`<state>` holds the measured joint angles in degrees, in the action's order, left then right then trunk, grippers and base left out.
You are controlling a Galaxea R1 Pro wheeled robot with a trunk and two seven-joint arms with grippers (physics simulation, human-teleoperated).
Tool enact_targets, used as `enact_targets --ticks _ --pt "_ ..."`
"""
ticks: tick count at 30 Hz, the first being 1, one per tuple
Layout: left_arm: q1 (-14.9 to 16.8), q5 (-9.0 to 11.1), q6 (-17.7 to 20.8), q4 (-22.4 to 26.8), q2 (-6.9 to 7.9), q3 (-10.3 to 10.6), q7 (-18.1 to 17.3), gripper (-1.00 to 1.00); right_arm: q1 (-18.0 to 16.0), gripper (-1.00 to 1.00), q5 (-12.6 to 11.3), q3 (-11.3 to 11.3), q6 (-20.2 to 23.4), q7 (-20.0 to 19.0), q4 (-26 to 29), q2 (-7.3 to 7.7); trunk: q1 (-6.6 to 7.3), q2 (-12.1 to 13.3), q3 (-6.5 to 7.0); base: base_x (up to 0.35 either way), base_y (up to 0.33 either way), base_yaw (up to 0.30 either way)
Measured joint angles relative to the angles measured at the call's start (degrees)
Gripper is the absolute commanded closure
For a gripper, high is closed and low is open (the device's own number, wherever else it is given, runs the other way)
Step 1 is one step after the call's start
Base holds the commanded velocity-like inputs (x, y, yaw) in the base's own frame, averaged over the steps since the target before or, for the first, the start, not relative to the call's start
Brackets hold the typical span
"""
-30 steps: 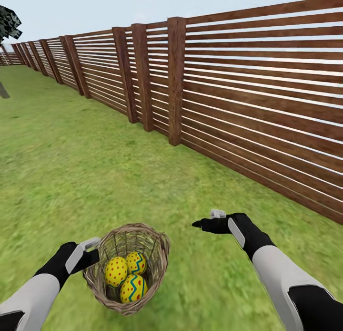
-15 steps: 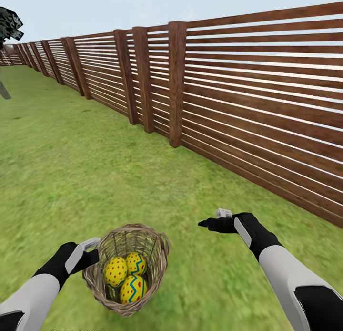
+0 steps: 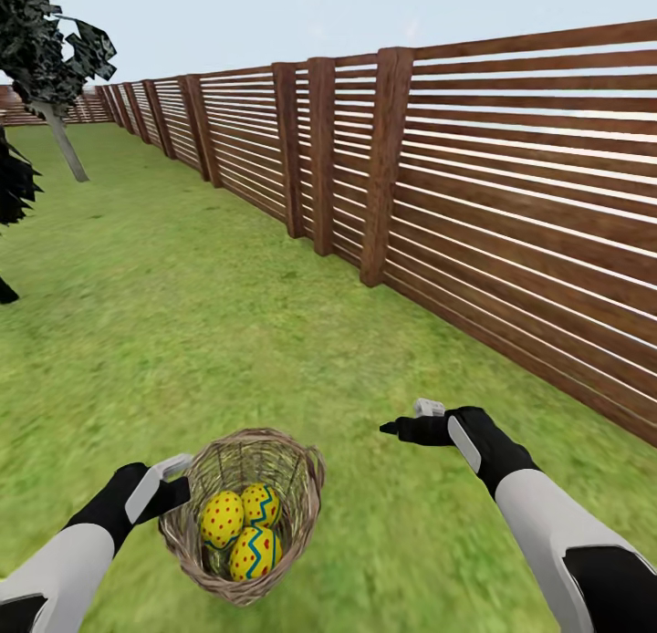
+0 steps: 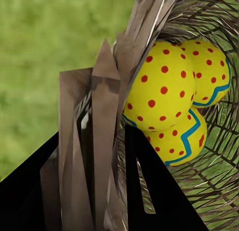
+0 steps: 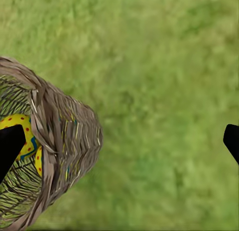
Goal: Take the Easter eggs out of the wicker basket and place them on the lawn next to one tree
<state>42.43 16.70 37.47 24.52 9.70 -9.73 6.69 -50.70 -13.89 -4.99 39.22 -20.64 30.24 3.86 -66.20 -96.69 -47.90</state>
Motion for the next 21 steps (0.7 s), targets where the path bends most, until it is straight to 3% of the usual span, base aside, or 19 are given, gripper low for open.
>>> enact_targets --ticks 21 --pt "0.0 0.0 0.0 0.0 0.18 0.0 0.0 1.00 0.1 -1.00 0.1 -0.1 0.0 0.1 -0.1 -0.09 4.61 8.4 3.77 0.000 0.000 0.287"
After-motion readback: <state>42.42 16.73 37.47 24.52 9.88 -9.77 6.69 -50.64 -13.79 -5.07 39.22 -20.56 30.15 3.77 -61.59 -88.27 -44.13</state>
